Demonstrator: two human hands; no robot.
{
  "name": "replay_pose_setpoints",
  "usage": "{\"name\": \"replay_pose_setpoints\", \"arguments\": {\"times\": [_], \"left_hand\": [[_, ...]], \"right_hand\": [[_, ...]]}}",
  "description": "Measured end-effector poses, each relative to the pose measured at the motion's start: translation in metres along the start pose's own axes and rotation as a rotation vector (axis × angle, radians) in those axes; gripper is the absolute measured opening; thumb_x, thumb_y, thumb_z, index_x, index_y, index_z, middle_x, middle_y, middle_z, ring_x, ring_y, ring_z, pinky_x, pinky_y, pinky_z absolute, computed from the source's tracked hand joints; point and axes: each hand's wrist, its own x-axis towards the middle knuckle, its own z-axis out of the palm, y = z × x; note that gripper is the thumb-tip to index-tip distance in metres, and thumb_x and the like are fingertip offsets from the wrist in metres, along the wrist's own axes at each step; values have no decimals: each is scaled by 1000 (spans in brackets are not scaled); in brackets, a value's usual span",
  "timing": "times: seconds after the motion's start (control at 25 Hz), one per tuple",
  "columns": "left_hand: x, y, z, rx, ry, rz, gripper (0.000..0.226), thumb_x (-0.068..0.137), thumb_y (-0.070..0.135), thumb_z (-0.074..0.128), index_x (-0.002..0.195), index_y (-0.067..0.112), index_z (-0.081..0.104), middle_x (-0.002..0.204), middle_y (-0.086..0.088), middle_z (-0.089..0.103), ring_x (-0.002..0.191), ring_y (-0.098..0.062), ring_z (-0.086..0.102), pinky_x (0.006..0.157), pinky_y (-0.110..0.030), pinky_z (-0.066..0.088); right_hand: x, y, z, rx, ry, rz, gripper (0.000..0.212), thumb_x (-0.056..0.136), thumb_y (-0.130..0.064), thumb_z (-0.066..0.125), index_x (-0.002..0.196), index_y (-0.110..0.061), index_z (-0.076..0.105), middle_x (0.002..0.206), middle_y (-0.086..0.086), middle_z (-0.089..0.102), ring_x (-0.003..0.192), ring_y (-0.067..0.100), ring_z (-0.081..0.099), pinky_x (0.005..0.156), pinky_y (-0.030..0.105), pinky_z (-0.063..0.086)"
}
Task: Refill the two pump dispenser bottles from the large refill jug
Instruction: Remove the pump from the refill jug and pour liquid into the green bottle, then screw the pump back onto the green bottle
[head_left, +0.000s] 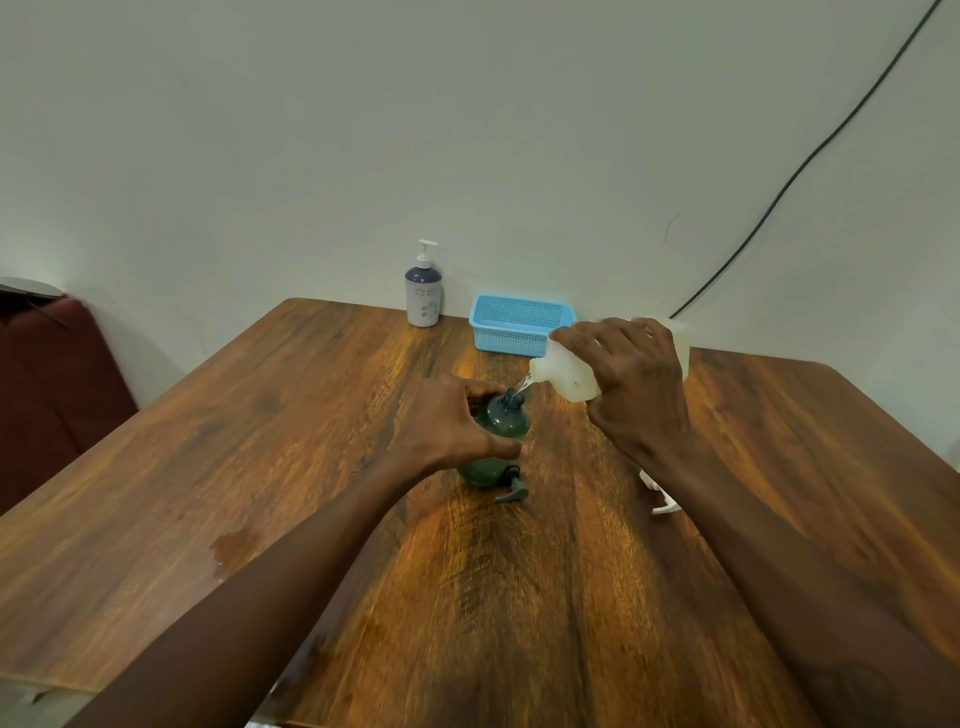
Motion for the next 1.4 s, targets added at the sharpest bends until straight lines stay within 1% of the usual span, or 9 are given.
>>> {"name": "replay_pose_setpoints", "arguments": {"times": [0.32, 0.48, 0.64, 0.8, 1.0, 1.12, 1.24, 1.32, 1.4], "left_hand": [[0, 0, 1, -38, -1, 3, 72, 65, 32, 96, 128, 12, 69, 119, 1, 75, 84, 15, 60, 77, 0, 48], [1, -1, 4, -49, 12, 1, 74, 63, 35, 97, 127, 12, 70, 117, 8, 73, 88, 12, 63, 79, -2, 50], [2, -6, 6, -58, 7, -31, 80, 58, 47, 95, 127, 16, 71, 116, 9, 76, 97, 4, 70, 89, -21, 59], [2, -10, 5, -61, -23, -48, 85, 60, 46, 96, 134, 17, 65, 121, 12, 71, 101, 6, 66, 83, -5, 51], [6, -14, 7, -79, -30, -60, 87, 60, 44, 94, 136, 15, 63, 128, 5, 71, 107, -1, 67, 84, -7, 50], [8, -15, 10, -72, -28, -58, 88, 60, 45, 95, 137, 15, 64, 129, 3, 71, 110, -4, 67, 85, -8, 51], [7, -14, 12, -84, -18, -51, 83, 61, 40, 96, 135, 16, 65, 127, 4, 72, 106, 0, 67, 84, -4, 50], [5, -15, 12, -96, -22, -58, 81, 62, 38, 96, 134, 17, 65, 126, 8, 71, 104, 3, 66, 83, -5, 50], [3, -18, 9, -103, -16, -69, 82, 62, 39, 95, 135, 18, 64, 123, 15, 67, 102, 6, 64, 84, -7, 50]], "right_hand": [[-3, -3, 1, 76, -31, 54, 79, 65, -13, 90, 138, -23, 61, 130, 5, 70, 121, 31, 62, 102, 51, 43], [-8, -9, 1, 223, -25, 161, 69, 73, -39, 85, 136, -26, 61, 126, 2, 72, 112, 25, 67, 92, 48, 52], [-18, -8, 8, 375, -55, 410, 82, 61, -63, 84, 134, -33, 60, 121, -2, 71, 101, 19, 65, 79, 37, 55], [-31, -1, 20, 533, -119, 643, 90, 55, -54, 96, 133, -31, 58, 125, -3, 66, 106, 15, 60, 81, 39, 57], [-39, 11, 28, 634, -128, 800, 93, 55, -51, 98, 135, -25, 57, 126, -3, 65, 110, 15, 62, 87, 38, 59], [-42, 18, 29, 635, -203, 802, 95, 56, -57, 95, 137, -28, 54, 129, -3, 64, 113, 18, 61, 91, 48, 59], [-44, 16, 24, 649, -205, 776, 99, 61, -59, 92, 143, -29, 46, 140, -1, 57, 120, 16, 55, 95, 41, 56], [-43, 8, 15, 549, -53, 649, 90, 70, -52, 91, 144, -22, 49, 144, 2, 56, 121, 10, 50, 96, 31, 49], [-39, -4, 9, 447, 145, 350, 61, 80, -31, 89, 132, -12, 63, 135, 7, 65, 120, 15, 58, 99, 29, 50]]}}
